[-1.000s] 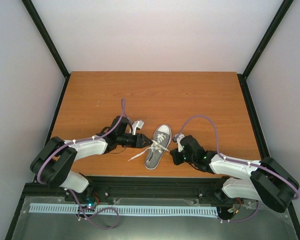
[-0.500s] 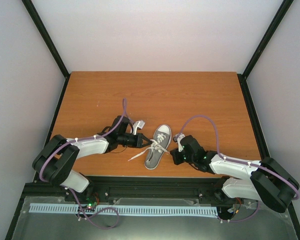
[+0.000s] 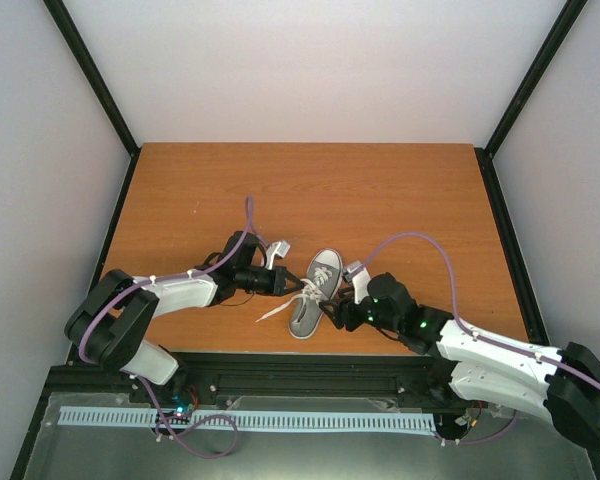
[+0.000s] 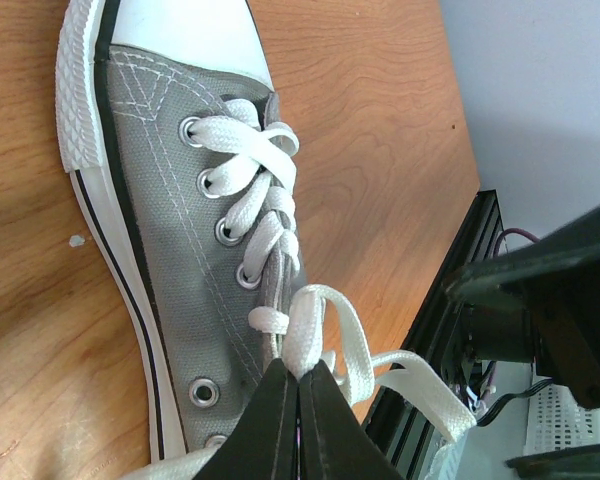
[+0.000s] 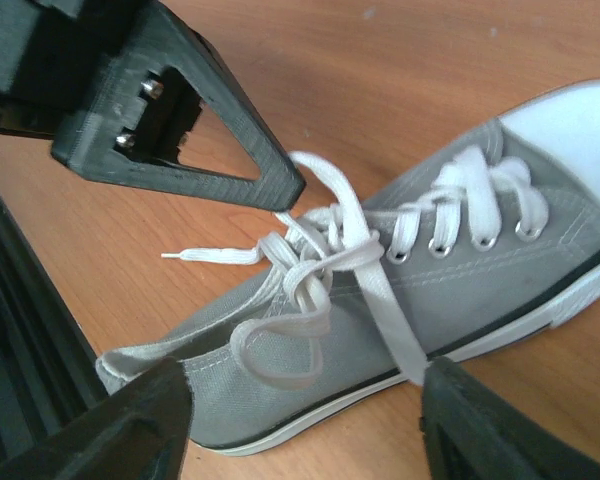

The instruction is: Tie the shoes

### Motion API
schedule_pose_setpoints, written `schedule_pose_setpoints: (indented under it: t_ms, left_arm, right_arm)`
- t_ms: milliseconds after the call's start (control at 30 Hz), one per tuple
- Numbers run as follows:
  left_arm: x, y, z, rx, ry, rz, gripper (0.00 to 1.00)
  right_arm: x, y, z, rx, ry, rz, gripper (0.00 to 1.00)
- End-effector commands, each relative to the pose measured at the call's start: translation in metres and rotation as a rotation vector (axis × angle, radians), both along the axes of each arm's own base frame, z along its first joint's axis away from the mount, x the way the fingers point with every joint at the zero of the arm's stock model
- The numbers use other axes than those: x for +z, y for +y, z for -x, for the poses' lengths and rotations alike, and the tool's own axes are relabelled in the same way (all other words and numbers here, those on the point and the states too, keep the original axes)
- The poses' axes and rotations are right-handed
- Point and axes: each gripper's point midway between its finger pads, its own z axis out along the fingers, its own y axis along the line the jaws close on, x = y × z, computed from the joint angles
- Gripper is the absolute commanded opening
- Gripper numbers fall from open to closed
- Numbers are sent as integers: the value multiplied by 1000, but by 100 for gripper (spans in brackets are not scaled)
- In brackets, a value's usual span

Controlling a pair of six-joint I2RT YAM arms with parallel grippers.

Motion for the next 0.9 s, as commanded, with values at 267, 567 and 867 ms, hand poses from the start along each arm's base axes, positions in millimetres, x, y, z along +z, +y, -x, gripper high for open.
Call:
schedule_pose_setpoints:
  t_ms: [267,567,867]
  left_arm:
    - [16,-7,-12,-2,-48,37,1]
    - [4,-1,-12,14,-45,-16,1]
    - [-5,4,-11,24,-43,-48,1]
  right_arm:
    - [-14,25,-11,1,-30,140,53]
    - [6,18,-40,-139,-51,177,3]
    - [-11,14,-70,-216,108,107,3]
